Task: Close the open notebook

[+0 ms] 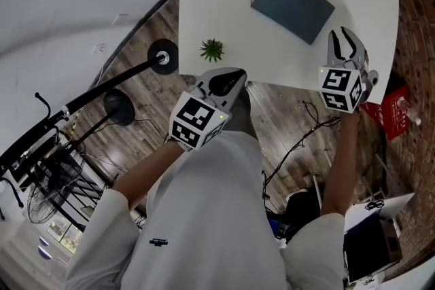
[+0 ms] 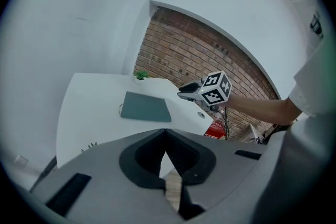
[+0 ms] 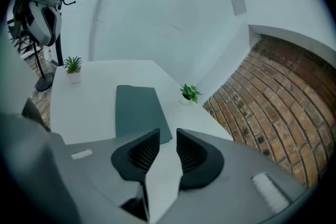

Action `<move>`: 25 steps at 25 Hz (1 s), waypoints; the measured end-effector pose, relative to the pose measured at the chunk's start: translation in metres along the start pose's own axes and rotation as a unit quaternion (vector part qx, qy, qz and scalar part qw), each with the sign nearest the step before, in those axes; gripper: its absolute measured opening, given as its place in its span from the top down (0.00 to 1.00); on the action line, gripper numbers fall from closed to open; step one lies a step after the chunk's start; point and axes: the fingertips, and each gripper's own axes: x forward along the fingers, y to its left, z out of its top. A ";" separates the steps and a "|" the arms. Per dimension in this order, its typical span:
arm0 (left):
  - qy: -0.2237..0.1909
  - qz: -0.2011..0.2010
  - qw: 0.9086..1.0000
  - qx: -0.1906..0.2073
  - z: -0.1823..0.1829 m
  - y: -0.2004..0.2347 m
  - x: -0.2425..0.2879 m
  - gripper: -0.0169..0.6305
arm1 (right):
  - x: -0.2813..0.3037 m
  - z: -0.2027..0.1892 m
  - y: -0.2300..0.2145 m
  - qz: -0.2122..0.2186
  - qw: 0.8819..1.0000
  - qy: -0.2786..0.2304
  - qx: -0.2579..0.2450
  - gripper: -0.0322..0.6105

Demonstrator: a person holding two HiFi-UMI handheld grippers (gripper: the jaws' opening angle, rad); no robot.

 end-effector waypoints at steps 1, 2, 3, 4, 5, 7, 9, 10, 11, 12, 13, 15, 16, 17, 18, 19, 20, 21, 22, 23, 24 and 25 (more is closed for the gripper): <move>0.000 -0.001 1.000 0.001 -0.001 -0.001 -0.001 0.96 | -0.002 -0.001 0.002 0.000 1.000 0.002 0.000 0.77; 0.000 -0.002 1.000 0.002 -0.001 -0.002 -0.002 0.96 | -0.005 -0.003 0.004 0.000 1.000 0.003 0.001 0.77; -0.001 -0.003 1.000 0.003 -0.001 -0.003 -0.004 0.96 | -0.008 -0.003 0.006 0.001 1.000 0.003 0.004 0.77; -0.002 -0.004 1.000 0.004 -0.001 -0.004 -0.005 0.96 | -0.012 -0.004 0.007 0.002 1.000 0.002 0.009 0.77; -0.004 -0.004 1.000 0.006 -0.001 -0.005 -0.007 0.96 | -0.017 -0.003 0.009 0.003 1.000 -0.003 0.014 0.78; -0.008 -0.005 1.000 0.008 -0.001 -0.008 -0.011 0.96 | -0.028 -0.001 0.011 -0.001 1.000 -0.014 0.028 0.90; -0.011 -0.006 1.000 0.010 -0.002 -0.010 -0.016 0.96 | -0.040 -0.001 0.014 -0.004 0.999 -0.019 0.041 0.93; -0.013 -0.006 1.000 0.011 -0.002 -0.010 -0.018 0.96 | -0.045 -0.001 0.017 -0.003 0.999 -0.020 0.048 0.93; -0.015 -0.007 1.000 0.012 -0.002 -0.011 -0.021 0.96 | -0.049 -0.001 0.020 -0.002 0.998 -0.022 0.056 0.93; -0.018 -0.007 1.000 0.013 -0.003 -0.011 -0.024 0.96 | -0.054 0.000 0.024 0.001 0.997 -0.025 0.069 0.93; -0.021 -0.007 1.000 0.014 -0.003 -0.012 -0.028 0.96 | -0.059 0.003 0.028 0.005 0.996 -0.030 0.085 0.93; -0.029 -0.008 0.999 0.016 -0.003 -0.012 -0.036 0.96 | -0.069 0.009 0.036 0.011 0.992 -0.042 0.122 0.93; -0.034 -0.008 0.999 0.017 -0.003 -0.013 -0.041 0.96 | -0.075 0.012 0.041 0.013 0.989 -0.047 0.139 0.93; -0.038 -0.009 0.999 0.018 -0.003 -0.013 -0.046 0.96 | -0.081 0.016 0.045 0.013 0.987 -0.052 0.154 0.93; -0.043 -0.009 0.999 0.019 -0.004 -0.013 -0.053 0.96 | -0.088 0.020 0.050 0.011 0.984 -0.057 0.167 0.93; -0.048 -0.009 0.999 0.021 -0.005 -0.013 -0.059 0.96 | -0.095 0.024 0.056 0.008 0.982 -0.062 0.178 0.93; -0.053 -0.009 0.998 0.022 -0.005 -0.013 -0.067 0.96 | -0.102 0.028 0.061 0.005 0.980 -0.067 0.188 0.93; -0.058 -0.009 0.998 0.023 -0.007 -0.012 -0.074 0.96 | -0.110 0.032 0.066 0.002 0.978 -0.071 0.199 0.93; -0.062 -0.008 0.998 0.023 -0.008 -0.011 -0.082 0.96 | -0.117 0.035 0.072 0.001 0.974 -0.077 0.211 0.93; -0.067 -0.006 0.997 0.022 -0.010 -0.010 -0.089 0.96 | -0.123 0.040 0.077 0.001 0.970 -0.085 0.227 0.93; -0.072 -0.004 0.997 0.022 -0.011 -0.008 -0.097 0.96 | -0.131 0.046 0.082 0.004 0.964 -0.096 0.246 0.93; -0.077 -0.003 0.997 0.022 -0.012 -0.007 -0.104 0.96 | -0.138 0.052 0.087 0.006 0.959 -0.107 0.264 0.94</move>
